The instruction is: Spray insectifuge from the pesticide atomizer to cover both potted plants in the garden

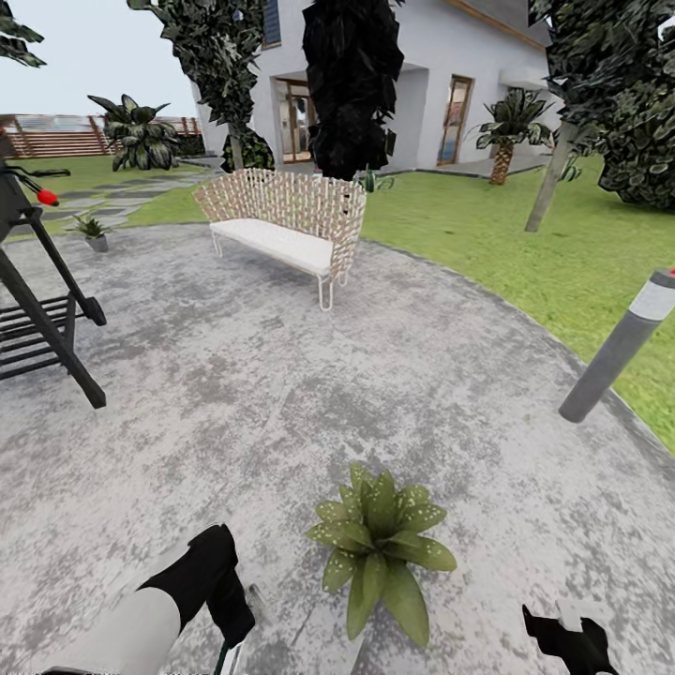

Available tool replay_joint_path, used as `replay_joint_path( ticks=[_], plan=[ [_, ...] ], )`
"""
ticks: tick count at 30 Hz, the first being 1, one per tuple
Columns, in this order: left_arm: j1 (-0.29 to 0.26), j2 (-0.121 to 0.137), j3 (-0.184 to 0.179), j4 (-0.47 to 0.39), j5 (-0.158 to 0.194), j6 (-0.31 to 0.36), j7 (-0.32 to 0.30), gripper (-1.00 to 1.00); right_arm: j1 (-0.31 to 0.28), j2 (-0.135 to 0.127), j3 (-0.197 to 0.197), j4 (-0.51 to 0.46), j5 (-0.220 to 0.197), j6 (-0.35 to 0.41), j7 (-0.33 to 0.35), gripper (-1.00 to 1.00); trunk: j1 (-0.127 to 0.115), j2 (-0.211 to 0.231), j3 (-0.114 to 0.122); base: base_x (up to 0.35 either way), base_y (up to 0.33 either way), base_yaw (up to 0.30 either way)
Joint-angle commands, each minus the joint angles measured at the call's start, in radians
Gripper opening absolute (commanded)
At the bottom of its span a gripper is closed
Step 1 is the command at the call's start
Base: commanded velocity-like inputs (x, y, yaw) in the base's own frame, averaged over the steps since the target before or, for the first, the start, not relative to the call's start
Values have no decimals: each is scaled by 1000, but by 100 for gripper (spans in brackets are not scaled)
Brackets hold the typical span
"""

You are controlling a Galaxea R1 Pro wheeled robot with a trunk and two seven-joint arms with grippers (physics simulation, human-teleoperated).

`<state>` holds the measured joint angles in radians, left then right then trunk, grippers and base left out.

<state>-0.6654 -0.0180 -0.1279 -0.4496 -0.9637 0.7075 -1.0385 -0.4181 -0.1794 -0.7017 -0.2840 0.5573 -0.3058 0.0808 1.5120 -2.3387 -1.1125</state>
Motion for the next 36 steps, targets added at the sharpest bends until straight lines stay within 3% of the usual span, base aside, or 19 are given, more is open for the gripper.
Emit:
replay_joint_path(
  ticks=[1, 11, 26, 36],
  plan=[
    [0, -1, -1, 7, -5, 6, 10, -100, -1, 0, -9, 0, 3, -4, 8, 100, 0, 0, -1, 0, -1, 66],
    [0, -4, 2, 2, -2, 6, 41, -100, -1, 2, -7, 0, 3, -4, 10, 100, 0, 0, -1, 42, -151, 23],
    [0, -5, 3, 0, -2, 7, 41, -100, -1, 3, -8, 0, 2, -4, 10, 100, 0, 0, -1, -59, -248, 255],
    [0, -3, 4, -2, -3, 7, 41, -100, -1, 3, -9, -1, 1, -4, 10, 100, 0, 0, -1, -9, -11, 40]
  ],
)
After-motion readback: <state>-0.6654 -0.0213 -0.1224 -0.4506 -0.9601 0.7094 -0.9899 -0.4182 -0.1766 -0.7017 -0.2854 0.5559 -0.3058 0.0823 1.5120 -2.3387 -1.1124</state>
